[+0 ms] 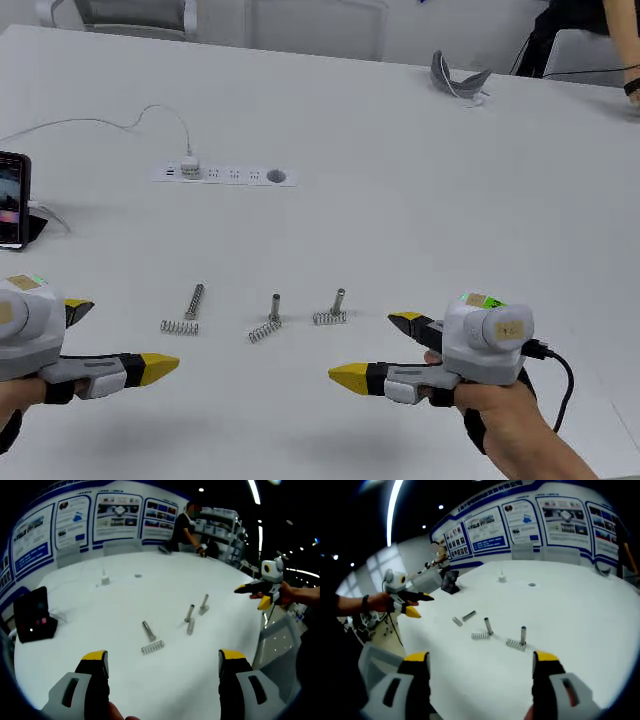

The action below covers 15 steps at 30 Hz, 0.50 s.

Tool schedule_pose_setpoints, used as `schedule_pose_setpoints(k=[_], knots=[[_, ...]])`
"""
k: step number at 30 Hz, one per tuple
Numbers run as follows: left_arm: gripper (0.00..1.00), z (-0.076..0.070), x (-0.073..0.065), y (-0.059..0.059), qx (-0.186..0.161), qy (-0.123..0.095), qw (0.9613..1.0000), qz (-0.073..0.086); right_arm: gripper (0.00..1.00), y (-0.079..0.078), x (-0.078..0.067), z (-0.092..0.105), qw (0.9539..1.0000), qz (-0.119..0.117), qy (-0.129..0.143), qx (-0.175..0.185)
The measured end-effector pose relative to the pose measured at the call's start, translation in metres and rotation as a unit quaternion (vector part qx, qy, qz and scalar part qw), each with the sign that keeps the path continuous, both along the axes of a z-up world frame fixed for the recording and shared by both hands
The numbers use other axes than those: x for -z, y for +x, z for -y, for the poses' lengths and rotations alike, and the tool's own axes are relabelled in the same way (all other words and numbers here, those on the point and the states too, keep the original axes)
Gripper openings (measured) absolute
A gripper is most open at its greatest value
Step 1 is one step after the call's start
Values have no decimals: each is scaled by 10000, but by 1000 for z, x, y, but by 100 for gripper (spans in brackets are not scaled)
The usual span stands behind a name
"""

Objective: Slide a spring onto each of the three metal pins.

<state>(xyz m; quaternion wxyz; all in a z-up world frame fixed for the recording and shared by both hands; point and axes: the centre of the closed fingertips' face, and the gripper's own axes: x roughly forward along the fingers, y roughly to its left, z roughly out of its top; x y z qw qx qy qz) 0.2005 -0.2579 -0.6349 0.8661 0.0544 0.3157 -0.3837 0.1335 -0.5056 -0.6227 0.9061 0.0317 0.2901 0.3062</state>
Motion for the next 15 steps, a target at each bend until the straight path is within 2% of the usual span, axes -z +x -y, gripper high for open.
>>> schedule_pose_setpoints(k=[8, 15], knots=[[92, 14, 4, 11, 99, 31, 9999, -35, 86, -6, 1, 6, 9999, -38, 15, 96], [90, 18, 8, 21, 116, 96, 9998, -93, 86, -8, 2, 9, 9999, -48, 21, 147]])
